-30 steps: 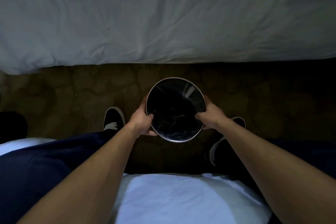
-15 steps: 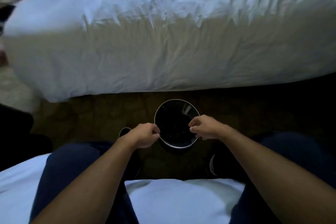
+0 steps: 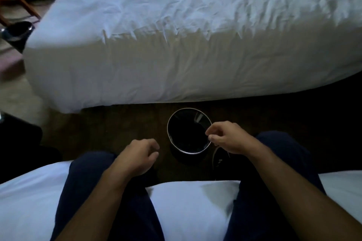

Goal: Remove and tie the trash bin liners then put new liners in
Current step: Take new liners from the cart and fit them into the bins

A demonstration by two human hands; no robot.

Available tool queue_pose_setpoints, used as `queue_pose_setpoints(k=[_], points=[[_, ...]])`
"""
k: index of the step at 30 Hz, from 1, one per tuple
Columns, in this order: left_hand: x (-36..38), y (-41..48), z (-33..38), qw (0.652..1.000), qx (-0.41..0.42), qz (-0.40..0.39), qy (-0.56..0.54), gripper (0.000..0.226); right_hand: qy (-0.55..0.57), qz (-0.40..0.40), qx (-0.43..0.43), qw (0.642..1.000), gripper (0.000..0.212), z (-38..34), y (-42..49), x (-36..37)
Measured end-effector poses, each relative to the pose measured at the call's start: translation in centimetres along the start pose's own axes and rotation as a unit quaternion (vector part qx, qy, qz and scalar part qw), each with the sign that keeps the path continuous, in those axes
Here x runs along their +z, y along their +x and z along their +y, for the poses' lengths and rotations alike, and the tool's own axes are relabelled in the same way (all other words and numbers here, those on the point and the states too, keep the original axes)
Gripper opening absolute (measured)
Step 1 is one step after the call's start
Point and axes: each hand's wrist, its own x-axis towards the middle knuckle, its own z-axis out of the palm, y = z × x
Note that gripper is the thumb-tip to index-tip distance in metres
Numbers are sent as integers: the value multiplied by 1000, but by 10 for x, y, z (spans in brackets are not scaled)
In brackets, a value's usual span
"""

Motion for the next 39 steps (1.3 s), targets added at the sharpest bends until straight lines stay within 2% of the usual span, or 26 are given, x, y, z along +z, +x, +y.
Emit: queue_pose_setpoints(k=[2, 4, 7, 11, 15, 18, 21, 27, 34, 39], points=[[-4, 21, -2, 996, -11, 79, -31, 13, 28, 14, -4, 999, 20, -2, 21, 2], [-9, 44, -4, 990, -28, 122, -56, 10, 54, 26, 0, 998, 20, -5, 44, 2], [-12, 73, -8, 988, -47, 120, -85, 11, 106, 40, 23, 993, 19, -12, 80, -3], [-21, 84, -9, 997, -65, 7, -52, 13, 195, 32, 72, 978, 16, -12, 100, -11], [-65, 52, 0, 983, -119, -131, -42, 12, 185, -19, 112, 976, 14, -25, 78, -32], [-111, 16, 16, 971, -148, -187, -31, 11, 159, -62, 136, 976, 12, -48, 42, -60], [-160, -25, 42, 966, -179, -177, -56, 14, 130, -114, 153, 973, 17, -80, 4, -92], [-223, -78, 83, 952, -236, -131, -146, 9, 35, -179, 118, 976, 17, -131, -30, -153], [-254, -122, 91, 917, -321, -55, -230, 11, 5, -260, 108, 960, 9, -177, 10, -183], [-253, -168, 78, 865, -421, 24, -273, 14, -81, -322, 11, 943, 10, -246, 53, -172]])
